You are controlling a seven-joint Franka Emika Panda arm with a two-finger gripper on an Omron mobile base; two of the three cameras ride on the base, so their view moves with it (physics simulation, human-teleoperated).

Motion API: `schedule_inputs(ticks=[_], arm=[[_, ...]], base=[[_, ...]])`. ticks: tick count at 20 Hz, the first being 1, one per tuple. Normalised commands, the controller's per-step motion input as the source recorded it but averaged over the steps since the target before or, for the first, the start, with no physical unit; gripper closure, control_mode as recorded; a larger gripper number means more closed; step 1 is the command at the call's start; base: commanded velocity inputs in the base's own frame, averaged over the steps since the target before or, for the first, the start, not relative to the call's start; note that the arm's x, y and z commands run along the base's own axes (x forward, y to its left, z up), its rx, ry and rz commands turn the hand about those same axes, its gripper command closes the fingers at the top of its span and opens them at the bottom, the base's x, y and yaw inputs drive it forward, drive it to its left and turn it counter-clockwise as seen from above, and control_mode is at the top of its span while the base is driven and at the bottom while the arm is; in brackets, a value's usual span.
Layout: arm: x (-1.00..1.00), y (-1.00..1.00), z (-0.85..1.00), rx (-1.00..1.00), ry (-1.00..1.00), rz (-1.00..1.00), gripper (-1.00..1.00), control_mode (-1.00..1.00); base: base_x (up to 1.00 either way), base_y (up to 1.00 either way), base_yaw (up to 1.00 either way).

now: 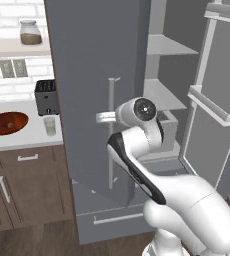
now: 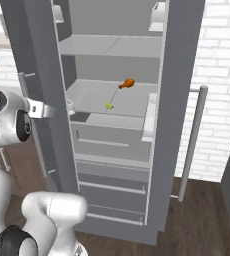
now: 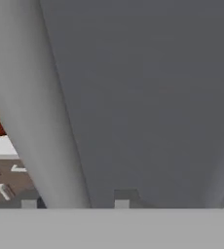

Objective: Grab a lemon wedge from the fridge and one ice cube from the ice bowl, and put them in the glass of lemonade.

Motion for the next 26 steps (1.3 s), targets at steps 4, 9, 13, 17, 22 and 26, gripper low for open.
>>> schedule_inputs(ticks=[4,9,13,17,22,26], arm=[[-0.92,0.00,0.96,0.06,-0.01,0.18,1.00,-1.00],[-0.74,-0.14,1.00,0.01,-0.01,0.12,1.00,-1.00],[-0.52,-0.63,0.97,0.00,0.00,0.04,1.00,-1.00],[-0.04,-1.00,0.65,0.02,0.06,0.00,1.00,-1.00],[0.30,-1.00,0.31,0.10,0.15,0.05,1.00,-1.00],[0.76,-0.68,0.07,0.14,0.21,0.14,1.00,-1.00]], base=[[0.00,0.00,0.00],[0.00,0.00,0.00],[0.00,0.00,0.00],[0.00,0.00,0.00],[0.00,0.00,0.00],[0.00,0.00,0.00]])
